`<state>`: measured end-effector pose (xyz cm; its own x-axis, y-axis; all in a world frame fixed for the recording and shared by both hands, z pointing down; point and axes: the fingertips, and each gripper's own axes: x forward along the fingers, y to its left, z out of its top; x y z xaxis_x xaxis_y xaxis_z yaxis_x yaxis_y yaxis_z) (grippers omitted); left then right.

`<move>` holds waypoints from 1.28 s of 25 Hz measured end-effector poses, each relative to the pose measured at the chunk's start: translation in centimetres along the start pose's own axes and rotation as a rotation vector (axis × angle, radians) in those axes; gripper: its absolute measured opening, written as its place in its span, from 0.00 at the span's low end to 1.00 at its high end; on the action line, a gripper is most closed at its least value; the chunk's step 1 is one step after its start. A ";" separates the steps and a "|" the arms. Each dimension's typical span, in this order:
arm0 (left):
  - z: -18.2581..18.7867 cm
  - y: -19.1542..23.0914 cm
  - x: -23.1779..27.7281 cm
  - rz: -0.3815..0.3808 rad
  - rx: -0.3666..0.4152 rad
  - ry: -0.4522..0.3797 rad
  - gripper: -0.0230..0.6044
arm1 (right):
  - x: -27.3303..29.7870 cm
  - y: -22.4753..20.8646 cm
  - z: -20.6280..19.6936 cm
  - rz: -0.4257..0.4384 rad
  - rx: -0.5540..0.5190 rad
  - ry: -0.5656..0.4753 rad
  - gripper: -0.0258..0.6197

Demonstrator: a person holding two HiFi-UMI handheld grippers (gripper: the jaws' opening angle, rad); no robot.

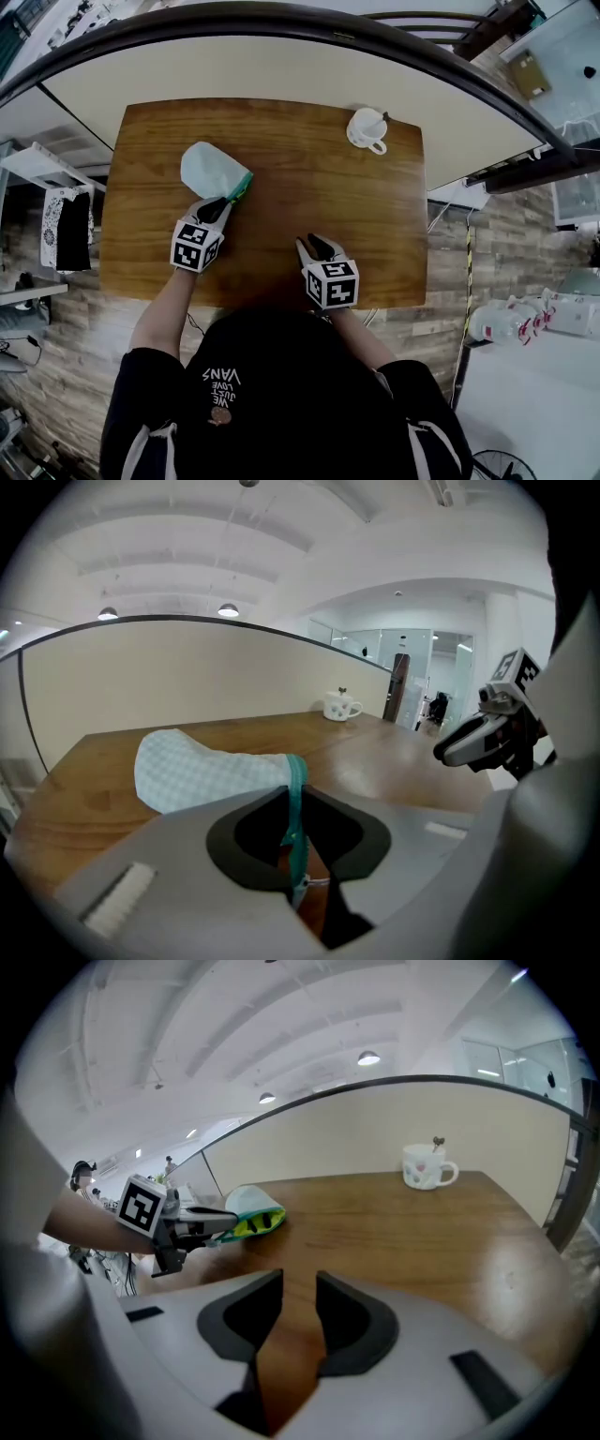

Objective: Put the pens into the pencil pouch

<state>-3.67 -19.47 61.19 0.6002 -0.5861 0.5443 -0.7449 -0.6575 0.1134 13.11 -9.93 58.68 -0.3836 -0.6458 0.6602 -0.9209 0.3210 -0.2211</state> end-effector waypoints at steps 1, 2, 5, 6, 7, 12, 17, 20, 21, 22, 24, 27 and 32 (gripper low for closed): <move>-0.2 0.1 0.1 0.021 -0.002 0.004 0.11 | -0.3 -0.2 -0.2 0.010 -0.012 0.005 0.20; -0.3 0.1 0.1 0.041 -0.004 0.009 0.11 | -0.5 -0.4 -0.3 0.021 -0.024 0.008 0.20; -0.8 0.3 0.0 0.095 -0.022 0.019 0.11 | -1.0 -0.8 -0.4 0.053 -0.051 0.009 0.20; -0.9 0.4 -0.1 0.112 -0.031 0.021 0.11 | -1.2 -0.9 -0.4 0.065 -0.057 0.009 0.20; -1.0 0.5 -0.2 0.128 -0.039 0.022 0.11 | -1.3 -1.0 -0.3 0.077 -0.062 0.009 0.20; -1.2 0.3 -1.4 0.201 -0.082 0.008 0.16 | -2.0 -1.2 -0.4 0.128 -0.091 0.015 0.20; -0.6 -0.5 -3.4 0.236 -0.100 -0.042 0.18 | -2.0 -0.2 0.0 0.162 -0.117 0.007 0.20; -0.5 -0.8 -4.9 0.255 -0.120 -0.066 0.18 | -2.1 0.9 0.3 0.175 -0.127 0.001 0.20; -0.3 -1.0 -5.4 0.260 -0.127 -0.076 0.18 | -2.2 1.2 0.4 0.177 -0.131 -0.003 0.20; -0.1 -1.2 -6.0 0.264 -0.132 -0.088 0.18 | -2.4 1.6 0.5 0.177 -0.135 -0.007 0.20; 0.3 -2.0 -7.4 0.265 -0.134 -0.109 0.18 | -2.8 2.4 0.8 0.175 -0.138 -0.020 0.20; 1.0 -3.4 -9.3 0.247 -0.105 -0.132 0.18 | -3.5 3.8 1.5 0.164 -0.140 -0.054 0.20; 1.4 -5.2 -12.9 0.225 -0.059 -0.168 0.11 | -4.8 6.4 2.4 0.127 -0.137 -0.127 0.14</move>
<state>-7.15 -9.13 52.42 0.4545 -0.7874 0.4165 -0.8773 -0.4765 0.0565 8.93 -6.41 52.38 -0.5096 -0.6735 0.5355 -0.8499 0.4910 -0.1913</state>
